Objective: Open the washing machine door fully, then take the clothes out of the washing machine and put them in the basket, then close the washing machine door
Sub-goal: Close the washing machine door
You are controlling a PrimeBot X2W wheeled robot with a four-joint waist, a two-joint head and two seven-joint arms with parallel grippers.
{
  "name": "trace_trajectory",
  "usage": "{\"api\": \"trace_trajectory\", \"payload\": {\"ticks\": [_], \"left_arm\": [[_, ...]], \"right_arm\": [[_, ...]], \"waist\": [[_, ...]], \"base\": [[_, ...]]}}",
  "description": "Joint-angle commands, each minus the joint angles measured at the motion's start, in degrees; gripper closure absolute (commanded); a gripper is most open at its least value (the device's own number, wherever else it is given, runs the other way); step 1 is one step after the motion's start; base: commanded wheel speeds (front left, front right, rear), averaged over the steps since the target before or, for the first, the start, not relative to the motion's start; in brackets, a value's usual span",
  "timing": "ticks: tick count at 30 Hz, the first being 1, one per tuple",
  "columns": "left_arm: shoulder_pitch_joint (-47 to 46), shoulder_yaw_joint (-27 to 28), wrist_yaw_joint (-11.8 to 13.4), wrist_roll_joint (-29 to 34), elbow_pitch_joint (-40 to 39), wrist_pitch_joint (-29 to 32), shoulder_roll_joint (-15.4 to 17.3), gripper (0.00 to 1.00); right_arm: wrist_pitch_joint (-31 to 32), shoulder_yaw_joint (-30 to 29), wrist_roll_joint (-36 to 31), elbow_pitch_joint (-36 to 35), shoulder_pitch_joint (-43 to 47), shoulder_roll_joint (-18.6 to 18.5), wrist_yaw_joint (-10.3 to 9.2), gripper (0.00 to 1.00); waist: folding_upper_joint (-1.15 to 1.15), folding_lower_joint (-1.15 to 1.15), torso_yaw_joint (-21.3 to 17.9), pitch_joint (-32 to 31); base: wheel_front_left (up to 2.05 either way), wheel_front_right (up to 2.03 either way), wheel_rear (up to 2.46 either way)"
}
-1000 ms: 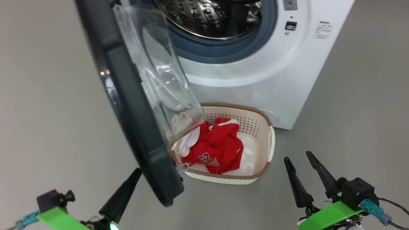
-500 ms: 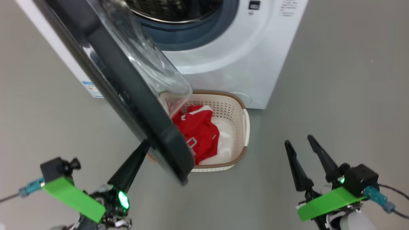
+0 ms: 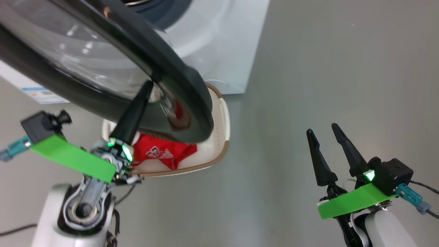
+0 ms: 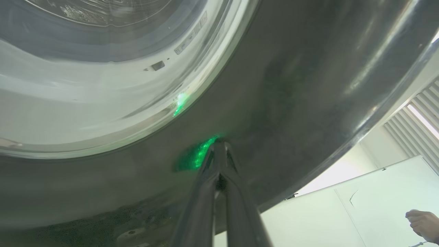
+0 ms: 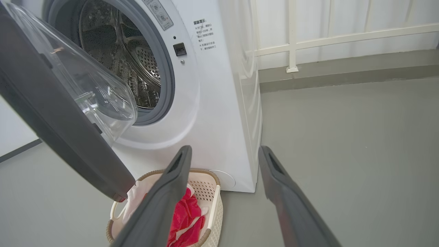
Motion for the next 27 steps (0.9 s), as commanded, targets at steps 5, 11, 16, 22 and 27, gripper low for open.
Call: {"api": "trace_trajectory", "payload": {"ticks": [5,11,16,22,27], "left_arm": [[-7.0,-0.3,-0.3,2.2,1.8,-5.5,3.4,1.00],[-13.8,-3.0,-0.3,3.2,6.2,-12.8,6.1,1.00],[-18.2,-5.4,-0.3,2.6,9.5,-16.9,8.4,1.00],[-20.3,-8.7,-0.3,1.1,12.4,-20.8,11.5,1.00],[-19.0,-11.2,-0.3,0.2,13.2,-23.1,12.8,1.00]], "right_arm": [[-0.4,1.9,1.8,-1.8,-1.6,0.2,0.43,0.00],[-0.4,2.5,3.2,-2.0,-2.0,0.2,0.43,0.00],[-0.4,2.8,3.8,-2.2,-2.1,0.2,0.43,0.00],[-0.4,2.8,4.0,-2.2,-1.7,0.2,0.43,0.00],[-0.4,2.5,3.5,-2.1,-1.6,0.2,0.43,0.00]], "waist": [[0.00,0.00,-6.0,3.9],[0.00,0.00,-9.0,5.0],[0.00,0.00,-10.5,5.3],[0.00,0.00,-10.8,4.9],[0.00,0.00,-9.6,4.2]], "base": [[0.00,0.00,0.00],[0.00,0.00,0.00],[0.00,0.00,0.00],[0.00,0.00,0.00],[0.00,0.00,0.00]]}}
